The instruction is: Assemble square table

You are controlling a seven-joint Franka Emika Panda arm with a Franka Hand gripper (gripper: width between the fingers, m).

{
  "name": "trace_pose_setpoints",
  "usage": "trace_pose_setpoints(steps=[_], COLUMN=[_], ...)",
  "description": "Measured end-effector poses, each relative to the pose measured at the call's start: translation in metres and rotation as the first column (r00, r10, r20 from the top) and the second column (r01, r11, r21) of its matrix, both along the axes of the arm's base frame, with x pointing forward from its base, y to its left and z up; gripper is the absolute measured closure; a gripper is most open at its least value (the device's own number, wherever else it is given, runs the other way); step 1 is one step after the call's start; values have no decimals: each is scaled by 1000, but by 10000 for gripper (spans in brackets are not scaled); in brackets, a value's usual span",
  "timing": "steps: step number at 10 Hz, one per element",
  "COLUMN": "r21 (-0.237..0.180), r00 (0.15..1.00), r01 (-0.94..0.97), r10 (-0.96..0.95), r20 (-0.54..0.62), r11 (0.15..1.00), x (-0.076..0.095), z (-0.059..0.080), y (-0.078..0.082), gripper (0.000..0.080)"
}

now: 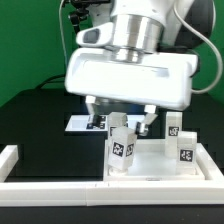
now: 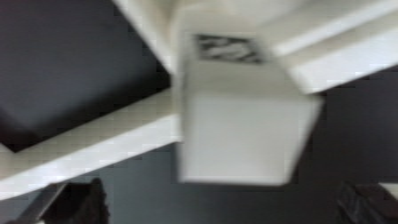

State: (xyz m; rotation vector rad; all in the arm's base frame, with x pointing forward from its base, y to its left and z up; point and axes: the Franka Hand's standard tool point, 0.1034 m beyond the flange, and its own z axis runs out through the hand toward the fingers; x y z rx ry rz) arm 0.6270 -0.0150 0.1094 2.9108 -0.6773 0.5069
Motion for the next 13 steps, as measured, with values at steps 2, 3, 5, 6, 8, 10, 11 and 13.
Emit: trace_pose_setpoints(steps=[2, 3, 5, 6, 8, 10, 11, 13], r21=[11, 22, 47, 78, 165, 166, 164, 163], r00=[995, 989, 977, 978, 984, 988, 988, 986], r01=[28, 8, 45, 65, 124, 117, 108, 107], r10=[-27, -5, -34, -48, -100, -98, -88, -84], r20=[-100, -151, -212, -205, -148, -122, -124, -142], r11=[1000, 1000, 998, 995, 979, 979, 980, 981], x=[-7, -7, -7, -6, 1, 4, 1, -8], z=[-11, -9, -5, -1, 7, 3, -1, -10], y=[-5, -5, -13, -6, 3, 16, 13, 16], gripper=[151, 151, 151, 151, 151, 151, 151, 151])
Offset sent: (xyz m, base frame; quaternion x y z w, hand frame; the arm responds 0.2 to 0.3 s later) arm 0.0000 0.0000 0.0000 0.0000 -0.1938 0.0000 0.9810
